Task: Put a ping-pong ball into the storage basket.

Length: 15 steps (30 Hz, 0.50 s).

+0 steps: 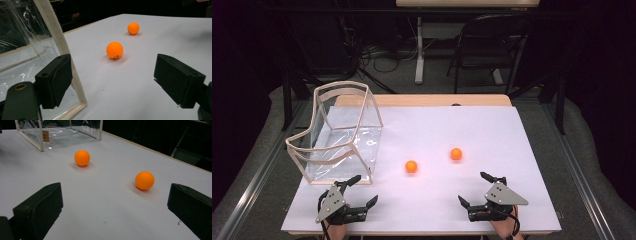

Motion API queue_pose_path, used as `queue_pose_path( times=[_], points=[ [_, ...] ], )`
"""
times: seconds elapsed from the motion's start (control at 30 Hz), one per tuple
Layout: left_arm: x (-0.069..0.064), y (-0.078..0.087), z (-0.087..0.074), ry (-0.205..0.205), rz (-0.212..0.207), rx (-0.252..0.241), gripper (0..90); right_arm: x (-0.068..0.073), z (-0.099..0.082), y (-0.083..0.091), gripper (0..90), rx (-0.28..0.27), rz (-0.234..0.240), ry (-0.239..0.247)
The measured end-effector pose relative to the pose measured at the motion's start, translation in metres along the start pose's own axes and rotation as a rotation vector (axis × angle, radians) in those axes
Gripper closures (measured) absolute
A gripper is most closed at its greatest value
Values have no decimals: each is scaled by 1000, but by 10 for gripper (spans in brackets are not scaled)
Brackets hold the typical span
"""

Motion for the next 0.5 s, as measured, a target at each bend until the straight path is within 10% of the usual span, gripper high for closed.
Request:
queue_pose_path(
  times=[0.5],
  points=[
    [0,-1,0,1,5,4,155,8,6,-23,0,62,30,8]
  ],
)
Point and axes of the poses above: each handheld gripper's, and its own axes: y roughly backward along the jaws, z roughly out of its top, x roughly to its left, the point moved 7 cm from there along -y, roughly forward along the jaws, and after that the axes turned 7 degrees about x, right-handed, at the moved point
